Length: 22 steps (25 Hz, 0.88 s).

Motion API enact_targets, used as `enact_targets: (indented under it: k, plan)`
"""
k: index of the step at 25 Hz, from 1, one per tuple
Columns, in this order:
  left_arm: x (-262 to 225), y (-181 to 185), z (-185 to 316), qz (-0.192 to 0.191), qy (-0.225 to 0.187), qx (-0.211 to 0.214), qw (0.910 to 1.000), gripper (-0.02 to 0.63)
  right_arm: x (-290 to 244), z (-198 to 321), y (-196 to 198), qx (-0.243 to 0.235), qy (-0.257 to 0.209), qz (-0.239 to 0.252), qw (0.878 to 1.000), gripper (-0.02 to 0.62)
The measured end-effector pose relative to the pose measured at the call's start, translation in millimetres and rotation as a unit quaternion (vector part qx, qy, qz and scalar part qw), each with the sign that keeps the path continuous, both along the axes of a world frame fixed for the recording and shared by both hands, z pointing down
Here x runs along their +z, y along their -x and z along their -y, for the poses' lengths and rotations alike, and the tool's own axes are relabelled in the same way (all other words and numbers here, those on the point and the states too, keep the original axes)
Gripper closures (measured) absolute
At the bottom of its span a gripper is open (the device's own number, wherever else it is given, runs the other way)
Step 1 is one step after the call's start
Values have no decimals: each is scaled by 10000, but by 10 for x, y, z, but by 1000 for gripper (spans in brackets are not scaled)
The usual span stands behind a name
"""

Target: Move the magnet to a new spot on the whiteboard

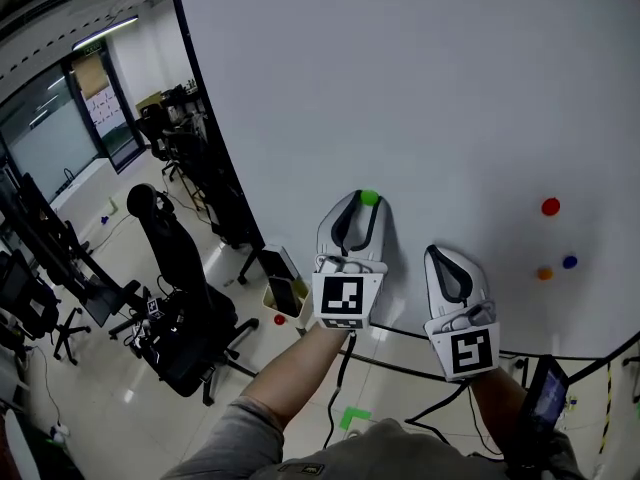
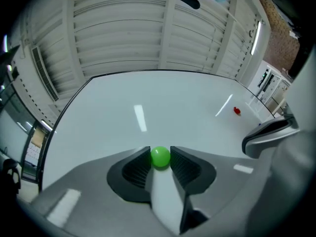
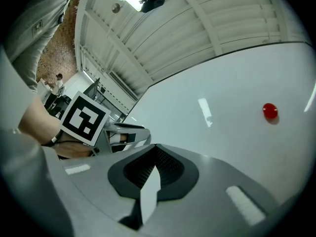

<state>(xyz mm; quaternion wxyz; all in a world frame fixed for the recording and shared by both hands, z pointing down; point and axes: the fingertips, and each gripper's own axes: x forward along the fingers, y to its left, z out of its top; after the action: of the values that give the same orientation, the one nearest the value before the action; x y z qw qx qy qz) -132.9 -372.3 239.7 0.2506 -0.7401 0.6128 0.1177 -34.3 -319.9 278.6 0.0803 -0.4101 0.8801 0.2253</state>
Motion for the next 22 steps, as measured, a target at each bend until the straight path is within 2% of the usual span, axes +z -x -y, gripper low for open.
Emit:
enact_targets:
  k: [10, 17, 22]
  plan:
    - [-87, 1215, 117, -212, 19, -389, 9990, 494, -71, 73, 1006, -420, -116, -18, 9990, 589]
    - [-131, 1931, 178, -575, -52, -660, 9961, 494, -47, 127, 1405, -579, -120, -71, 9982, 589]
    - [-195, 2211, 201, -851, -160, -567, 9946, 494, -44, 160, 1578, -645, -136, -123, 9977, 589]
